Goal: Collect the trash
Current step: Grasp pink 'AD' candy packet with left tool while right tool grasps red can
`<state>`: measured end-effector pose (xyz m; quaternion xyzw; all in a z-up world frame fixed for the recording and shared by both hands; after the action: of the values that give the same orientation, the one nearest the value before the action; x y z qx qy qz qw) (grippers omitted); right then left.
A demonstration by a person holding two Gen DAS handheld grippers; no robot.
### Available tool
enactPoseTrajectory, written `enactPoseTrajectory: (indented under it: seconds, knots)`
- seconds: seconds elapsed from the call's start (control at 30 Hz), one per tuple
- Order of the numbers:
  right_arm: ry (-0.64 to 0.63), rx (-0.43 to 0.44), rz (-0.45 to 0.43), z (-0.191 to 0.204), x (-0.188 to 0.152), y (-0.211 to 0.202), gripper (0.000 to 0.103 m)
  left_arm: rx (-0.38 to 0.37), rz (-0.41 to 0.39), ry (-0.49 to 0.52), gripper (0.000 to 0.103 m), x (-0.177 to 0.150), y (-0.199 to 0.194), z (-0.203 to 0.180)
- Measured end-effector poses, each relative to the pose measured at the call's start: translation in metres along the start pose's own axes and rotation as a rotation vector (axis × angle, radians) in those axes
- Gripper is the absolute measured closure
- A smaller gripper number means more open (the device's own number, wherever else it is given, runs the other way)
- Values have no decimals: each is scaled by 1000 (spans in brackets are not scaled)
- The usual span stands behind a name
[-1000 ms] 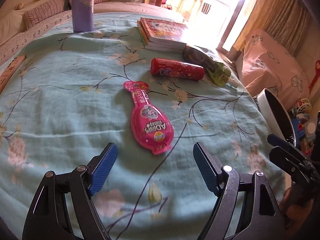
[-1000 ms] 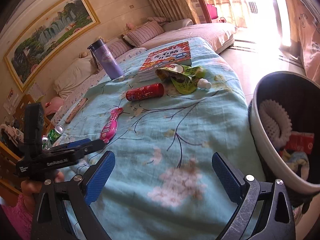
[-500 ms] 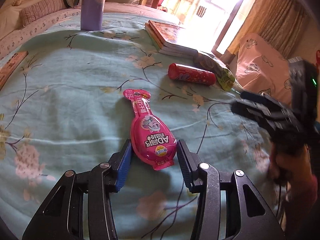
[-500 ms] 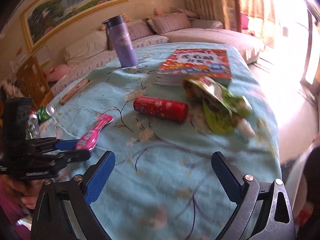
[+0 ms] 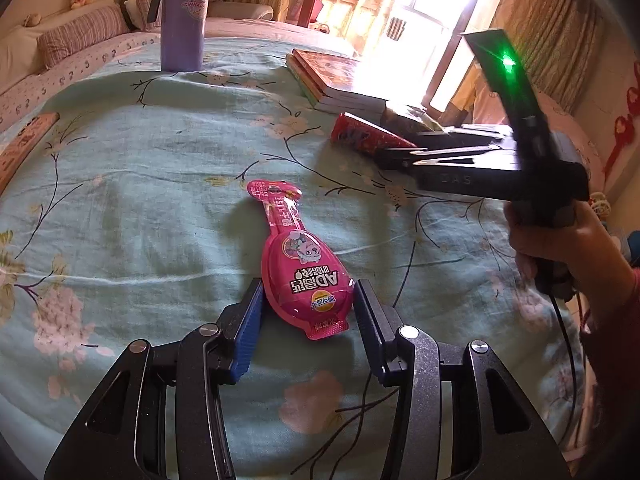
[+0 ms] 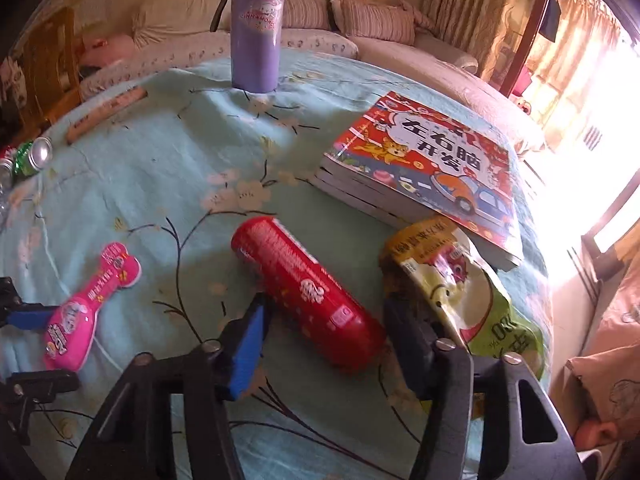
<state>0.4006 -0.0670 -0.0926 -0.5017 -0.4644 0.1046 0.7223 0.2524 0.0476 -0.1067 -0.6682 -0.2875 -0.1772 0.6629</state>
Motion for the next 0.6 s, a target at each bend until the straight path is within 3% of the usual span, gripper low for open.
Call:
enactPoseTrajectory:
  seconds: [0.1, 0.2, 0.27, 0.4, 0.57, 0.6]
  knots:
    - [172, 101, -42, -6, -16, -23, 66, -9, 1, -9, 59, 0, 0, 1]
    - [278, 191, -98, 1, -40, -51, 68, -10, 1, -10, 59, 1, 1, 2]
    - [346, 225, -124, 7, -65, -68, 68, -14, 1, -13, 58, 0, 0, 2]
    - [393, 211, -128, 17, -93, -73, 69, 7, 0, -6, 58, 0, 0, 0]
    - [386, 204, -124, 24, -89, -62, 60, 50, -7, -5, 57, 1, -1, 1]
    - [365, 201, -133, 29, -85, -62, 48, 55, -6, -15, 53, 2, -1, 3]
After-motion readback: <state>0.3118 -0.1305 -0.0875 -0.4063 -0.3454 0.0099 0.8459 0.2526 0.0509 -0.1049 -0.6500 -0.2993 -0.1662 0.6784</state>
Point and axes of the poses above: each gripper's, at about its wrist camera, not at the fingertips, and y roughly the way its jaws point, z to its left, x to its top, the point moved 5 cm from there along y, roughly the way its jaws point, and after that the axes turned 14 degrees about x, right-handed, at the moved point
